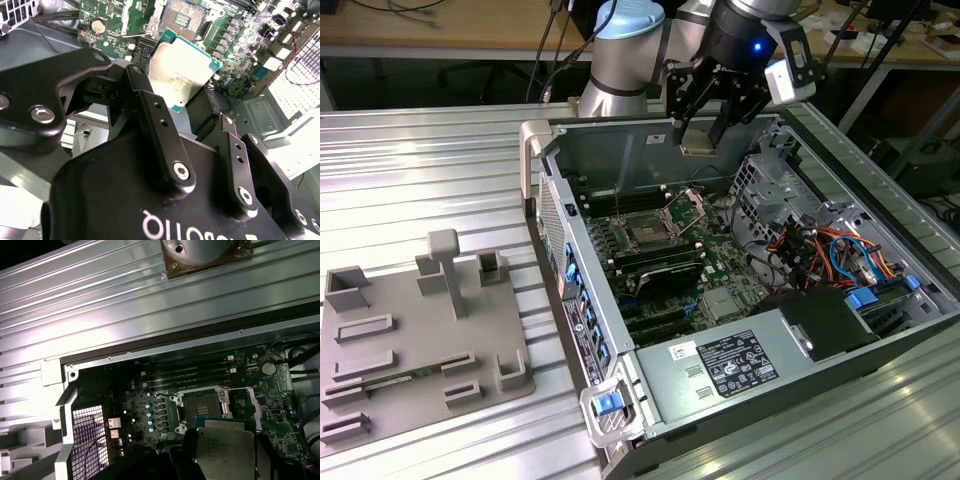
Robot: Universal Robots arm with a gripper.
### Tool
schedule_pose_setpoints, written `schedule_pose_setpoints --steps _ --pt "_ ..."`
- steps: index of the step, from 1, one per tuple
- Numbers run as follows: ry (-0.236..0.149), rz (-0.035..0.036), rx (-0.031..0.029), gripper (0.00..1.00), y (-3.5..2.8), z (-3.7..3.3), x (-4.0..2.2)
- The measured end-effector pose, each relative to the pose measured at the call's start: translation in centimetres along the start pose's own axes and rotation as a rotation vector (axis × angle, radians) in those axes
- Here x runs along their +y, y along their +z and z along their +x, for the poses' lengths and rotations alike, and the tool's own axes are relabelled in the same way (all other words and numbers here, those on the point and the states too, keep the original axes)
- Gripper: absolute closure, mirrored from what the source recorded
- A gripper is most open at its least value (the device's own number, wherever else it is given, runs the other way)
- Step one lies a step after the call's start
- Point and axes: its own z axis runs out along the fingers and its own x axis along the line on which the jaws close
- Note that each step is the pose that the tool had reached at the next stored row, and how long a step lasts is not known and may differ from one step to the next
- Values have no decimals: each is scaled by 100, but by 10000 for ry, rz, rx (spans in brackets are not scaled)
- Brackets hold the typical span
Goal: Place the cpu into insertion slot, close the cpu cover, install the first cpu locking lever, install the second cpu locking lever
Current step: 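Place the cpu into insertion slot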
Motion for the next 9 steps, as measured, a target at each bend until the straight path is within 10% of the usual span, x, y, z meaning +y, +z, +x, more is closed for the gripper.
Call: schedule_pose_setpoints --steps 9 --pt "710 -14 -64 45 2 0 0"
